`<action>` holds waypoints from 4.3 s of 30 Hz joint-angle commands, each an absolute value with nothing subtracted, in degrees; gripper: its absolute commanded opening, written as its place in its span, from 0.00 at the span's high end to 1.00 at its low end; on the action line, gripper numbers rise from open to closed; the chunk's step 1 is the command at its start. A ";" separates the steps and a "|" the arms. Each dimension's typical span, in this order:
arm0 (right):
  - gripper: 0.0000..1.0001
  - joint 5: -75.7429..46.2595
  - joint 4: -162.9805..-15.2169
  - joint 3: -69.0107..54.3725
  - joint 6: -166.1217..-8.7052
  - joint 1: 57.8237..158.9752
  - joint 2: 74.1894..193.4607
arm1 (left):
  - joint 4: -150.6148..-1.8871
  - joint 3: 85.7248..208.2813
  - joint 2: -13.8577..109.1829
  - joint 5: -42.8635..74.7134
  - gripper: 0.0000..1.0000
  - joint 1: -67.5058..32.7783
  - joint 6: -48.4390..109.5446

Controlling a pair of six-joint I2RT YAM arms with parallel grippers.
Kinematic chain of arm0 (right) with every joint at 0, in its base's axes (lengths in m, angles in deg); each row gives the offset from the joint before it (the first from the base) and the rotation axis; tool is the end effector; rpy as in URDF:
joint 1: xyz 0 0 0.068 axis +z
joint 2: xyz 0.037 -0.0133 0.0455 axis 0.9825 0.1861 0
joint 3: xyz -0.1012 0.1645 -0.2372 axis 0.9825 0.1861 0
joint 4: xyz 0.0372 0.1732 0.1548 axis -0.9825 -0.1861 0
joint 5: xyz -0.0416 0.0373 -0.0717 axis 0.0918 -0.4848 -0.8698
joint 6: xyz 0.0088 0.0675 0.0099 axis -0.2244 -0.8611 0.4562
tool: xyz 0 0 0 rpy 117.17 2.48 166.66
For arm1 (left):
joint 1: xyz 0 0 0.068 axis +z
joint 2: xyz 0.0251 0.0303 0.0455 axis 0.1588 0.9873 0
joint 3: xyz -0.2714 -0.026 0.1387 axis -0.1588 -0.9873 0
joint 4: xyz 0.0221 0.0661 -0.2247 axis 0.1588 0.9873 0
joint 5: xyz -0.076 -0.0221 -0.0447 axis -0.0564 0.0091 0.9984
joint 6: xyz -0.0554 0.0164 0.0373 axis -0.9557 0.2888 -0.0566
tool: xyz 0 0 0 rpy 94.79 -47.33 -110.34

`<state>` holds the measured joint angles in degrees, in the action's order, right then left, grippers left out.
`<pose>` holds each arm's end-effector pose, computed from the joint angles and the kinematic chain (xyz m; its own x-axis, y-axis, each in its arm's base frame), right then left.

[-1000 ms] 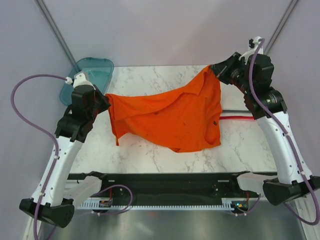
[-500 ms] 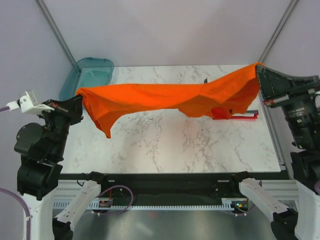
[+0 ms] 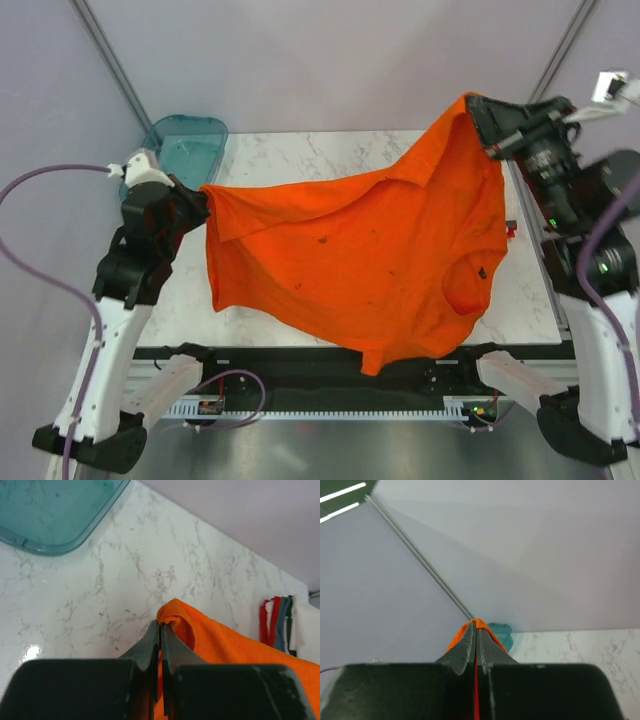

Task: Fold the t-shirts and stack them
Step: Flatten the tshirt out

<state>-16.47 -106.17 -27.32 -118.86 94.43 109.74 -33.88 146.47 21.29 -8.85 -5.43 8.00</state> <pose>0.1050 0.0343 0.5919 0.0528 0.6525 -0.7560 -0.4910 0.6762 0.5493 0.1229 -0.0156 0.4387 -0.2313 -0.4957 -0.8371 -0.1822 0.8673 -0.4633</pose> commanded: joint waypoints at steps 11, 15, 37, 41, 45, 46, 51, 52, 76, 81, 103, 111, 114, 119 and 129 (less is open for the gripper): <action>1.00 -12.71 -92.37 -26.24 -125.16 93.86 150.08 | -54.72 140.38 50.20 -18.96 0.98 -3.08 -3.04; 1.00 -11.14 -91.85 -35.10 -126.74 92.02 162.32 | -56.13 147.33 62.67 -19.93 0.98 -1.59 -2.08; 0.59 -14.73 -108.52 -42.00 -108.75 93.16 171.94 | -56.83 153.42 65.96 -14.93 0.26 1.49 4.51; 0.73 -25.50 -115.56 -39.79 -104.08 95.53 170.08 | -57.27 149.55 59.98 -7.56 0.26 0.88 5.22; 0.86 -39.93 -122.85 -40.58 -100.73 99.83 171.57 | -58.76 143.49 53.13 -5.43 0.26 -1.41 5.04; 0.90 -41.44 -125.39 -41.02 -100.38 100.10 172.88 | -58.94 142.43 51.98 -5.17 0.26 -1.85 4.78; 1.00 -47.51 -129.55 -40.33 -99.50 100.28 175.97 | -60.35 134.96 43.55 -1.04 0.28 -3.61 4.34; 1.00 -49.52 -129.64 -39.71 -99.50 100.19 176.05 | -60.26 134.08 42.32 -0.17 0.30 -3.61 3.99; 1.00 -52.17 -131.92 -38.65 -99.50 89.03 181.68 | -59.12 122.30 29.12 7.14 0.30 -3.70 4.25; 0.97 -54.28 -131.75 -37.86 -100.02 88.33 180.54 | -59.82 120.28 28.69 7.05 0.30 -3.70 3.99; 1.00 -35.40 -122.69 -36.10 -98.62 94.38 174.12 | -64.12 113.59 29.73 5.03 0.31 -3.70 2.58; 1.00 -33.55 -123.48 -40.22 -99.06 97.82 179.47 | -66.06 115.09 34.48 4.85 0.32 -3.61 2.49; 1.00 -33.02 -124.88 -42.77 -99.14 97.90 182.54 | -66.67 115.00 36.15 4.76 0.32 -3.70 2.58; 1.00 -33.28 -126.03 -46.02 -99.23 97.90 186.33 | -67.38 115.00 39.13 3.97 0.33 -3.61 2.93; 1.00 -35.04 -128.84 -53.93 -100.29 94.83 194.76 | -68.35 115.53 43.62 0.64 0.32 -3.61 2.93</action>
<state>-33.80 -127.03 -50.58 -99.36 96.88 191.83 -65.79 113.93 42.69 3.67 -3.75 3.15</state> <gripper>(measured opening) 0.007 0.676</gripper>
